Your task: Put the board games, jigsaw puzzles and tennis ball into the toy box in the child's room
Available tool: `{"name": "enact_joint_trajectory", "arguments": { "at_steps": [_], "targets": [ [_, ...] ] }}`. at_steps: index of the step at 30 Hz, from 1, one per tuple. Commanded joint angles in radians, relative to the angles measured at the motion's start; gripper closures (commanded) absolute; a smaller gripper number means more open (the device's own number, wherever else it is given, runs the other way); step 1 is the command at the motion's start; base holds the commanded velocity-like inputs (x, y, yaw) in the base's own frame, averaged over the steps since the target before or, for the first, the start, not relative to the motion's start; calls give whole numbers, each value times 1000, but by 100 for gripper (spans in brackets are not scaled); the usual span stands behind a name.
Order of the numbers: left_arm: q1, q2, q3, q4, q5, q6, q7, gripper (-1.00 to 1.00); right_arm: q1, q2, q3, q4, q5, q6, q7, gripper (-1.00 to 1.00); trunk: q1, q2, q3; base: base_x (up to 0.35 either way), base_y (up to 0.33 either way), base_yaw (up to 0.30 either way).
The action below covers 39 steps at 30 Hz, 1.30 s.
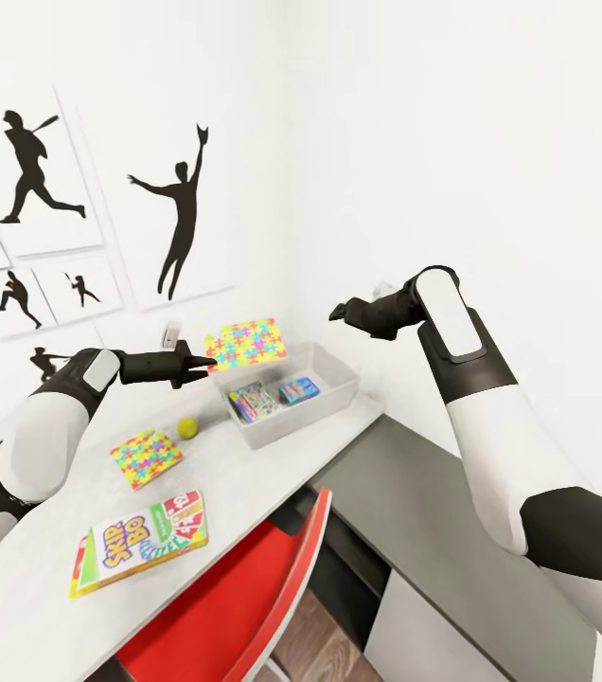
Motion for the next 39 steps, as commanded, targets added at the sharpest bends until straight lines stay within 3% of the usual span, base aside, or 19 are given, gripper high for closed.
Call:
{"name": "enact_joint_trajectory", "arguments": {
  "at_steps": [1, 19, 27, 30, 35, 37, 39],
  "targets": [
    [-1, 0, -1, 0, 10, 7, 5, 100, -1, 0, 1, 0, -9, 2, -10, -100, 1, -2, -2, 67, 0, 0],
    [-1, 1, 1, 0, 10, 6, 7, 100, -1, 0, 1, -3, -8, 2, -12, -100, 1, -2, -2, 59, 0, 0],
    [-1, -4, 2, -2, 7, -9, 38, 100, -1, 1, 3, -112, -11, 2, -22, -100, 1, -2, -2, 0, 0, 0],
    [-1, -39, 11, -1, 11, -103, 145, 100, -3, 15, 19, -172, -12, 2, -25, -100, 1, -2, -2, 0, 0, 0],
    [-1, -98, 120, 0, 67, -199, 387, 100, -8, 47, 26, -198, -10, 2, -28, -100, 1, -2, -2, 0, 0, 0],
    [-1, -126, 147, 3, 79, -262, 495, 100, -8, 69, 27, -200, -9, 1, -31, -100, 1, -2, -2, 0, 0, 0],
    [-1, -144, 156, 11, 83, -300, 546, 100, -7, 85, 28, -201, -7, 0, -36, -100, 1, -2, -2, 0, 0, 0]
  ]
}}
